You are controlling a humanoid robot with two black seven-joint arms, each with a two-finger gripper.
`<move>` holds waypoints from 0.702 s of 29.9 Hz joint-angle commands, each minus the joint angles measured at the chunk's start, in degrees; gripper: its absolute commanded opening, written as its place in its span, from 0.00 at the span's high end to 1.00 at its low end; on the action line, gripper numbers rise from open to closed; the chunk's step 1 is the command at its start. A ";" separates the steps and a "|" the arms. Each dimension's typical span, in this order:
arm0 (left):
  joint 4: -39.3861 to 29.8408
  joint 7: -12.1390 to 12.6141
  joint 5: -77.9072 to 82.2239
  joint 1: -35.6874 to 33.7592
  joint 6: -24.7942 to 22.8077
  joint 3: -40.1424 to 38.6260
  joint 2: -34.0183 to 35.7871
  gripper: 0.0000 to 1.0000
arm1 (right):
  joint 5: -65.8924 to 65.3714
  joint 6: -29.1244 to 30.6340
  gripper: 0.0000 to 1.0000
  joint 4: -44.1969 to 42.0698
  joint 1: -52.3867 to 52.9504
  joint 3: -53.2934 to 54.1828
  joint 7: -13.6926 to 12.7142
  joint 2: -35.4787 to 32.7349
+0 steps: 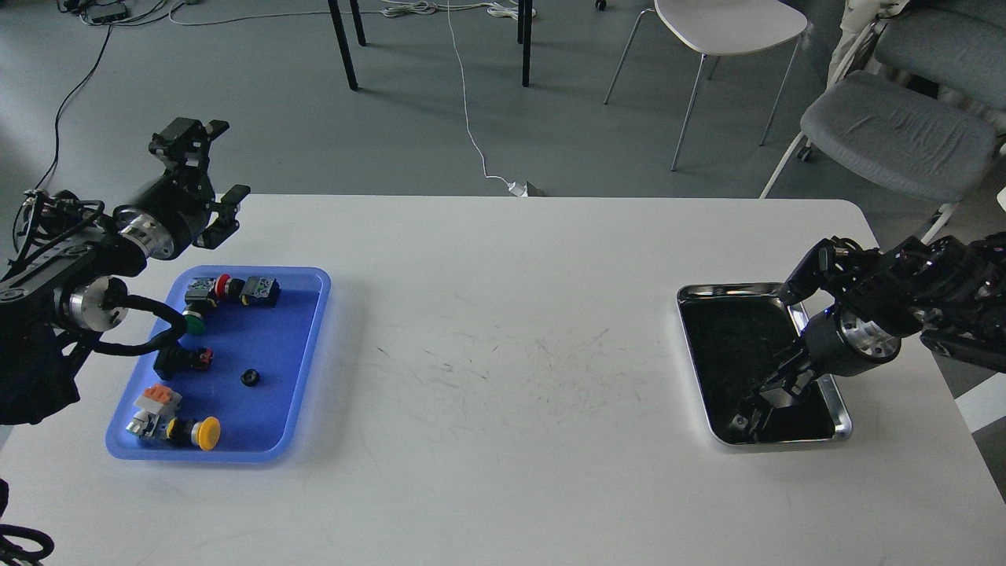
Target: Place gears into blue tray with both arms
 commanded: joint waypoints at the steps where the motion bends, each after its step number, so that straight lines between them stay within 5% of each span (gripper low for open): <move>1: 0.00 -0.01 -0.03 0.03 0.03 0.00 0.08 0.01 | 0.04 0.00 0.44 -0.26 0.01 0.00 0.00 0.39; 21: 0.00 -0.01 -0.03 0.21 -0.05 0.00 0.17 0.01 | -0.04 0.09 0.61 -1.31 -0.34 -0.26 0.00 1.44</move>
